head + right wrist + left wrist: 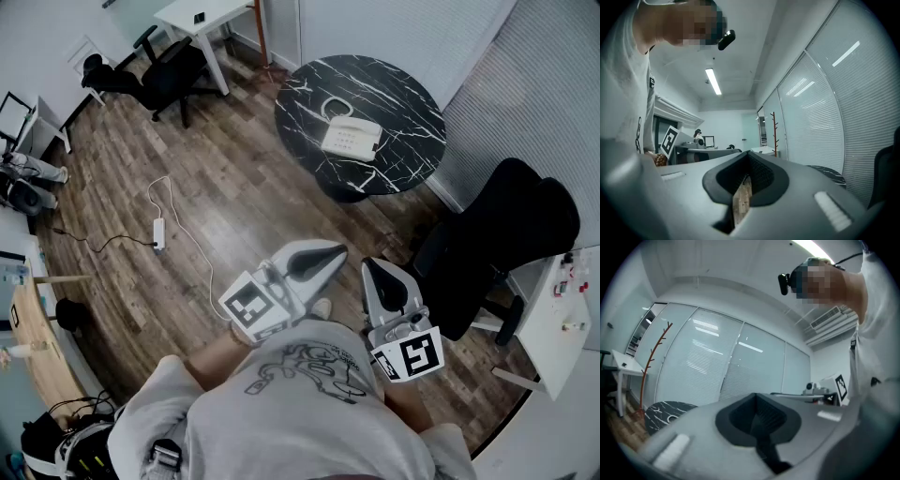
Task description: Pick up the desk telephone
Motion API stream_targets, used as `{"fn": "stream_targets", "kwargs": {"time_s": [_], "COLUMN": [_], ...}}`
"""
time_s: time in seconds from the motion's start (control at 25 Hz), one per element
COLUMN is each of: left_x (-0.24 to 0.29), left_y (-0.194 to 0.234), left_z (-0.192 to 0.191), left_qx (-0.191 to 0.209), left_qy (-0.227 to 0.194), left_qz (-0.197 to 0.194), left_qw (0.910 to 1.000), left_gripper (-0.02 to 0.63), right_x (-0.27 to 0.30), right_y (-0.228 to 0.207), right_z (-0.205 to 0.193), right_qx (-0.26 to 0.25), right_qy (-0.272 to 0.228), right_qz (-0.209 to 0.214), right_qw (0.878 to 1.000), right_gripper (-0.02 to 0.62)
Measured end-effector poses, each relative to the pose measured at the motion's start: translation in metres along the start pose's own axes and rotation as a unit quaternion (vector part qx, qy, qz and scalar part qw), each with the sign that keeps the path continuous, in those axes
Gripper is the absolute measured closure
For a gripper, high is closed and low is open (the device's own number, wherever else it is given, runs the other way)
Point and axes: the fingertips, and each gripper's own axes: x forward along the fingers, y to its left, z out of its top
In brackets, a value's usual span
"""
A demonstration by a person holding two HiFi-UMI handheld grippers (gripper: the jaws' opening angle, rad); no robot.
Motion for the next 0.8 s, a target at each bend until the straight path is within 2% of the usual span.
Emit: {"fn": "stream_targets", "kwargs": {"time_s": [0.8], "left_x": [0.016], "left_y": [-0.014], "left_z": [-0.022], "left_qx": [-0.024], "left_qy": [0.004], "left_qz": [0.014], "left_qw": [0.9996], "left_gripper": [0.606], "right_x": [-0.026], "right_y": [-0.017], "right_z": [-0.008], "right_qx": [0.008], "right_qy": [0.005], "right_qz": [-0.006], "right_qw": [1.000], "right_gripper": [0.591]}}
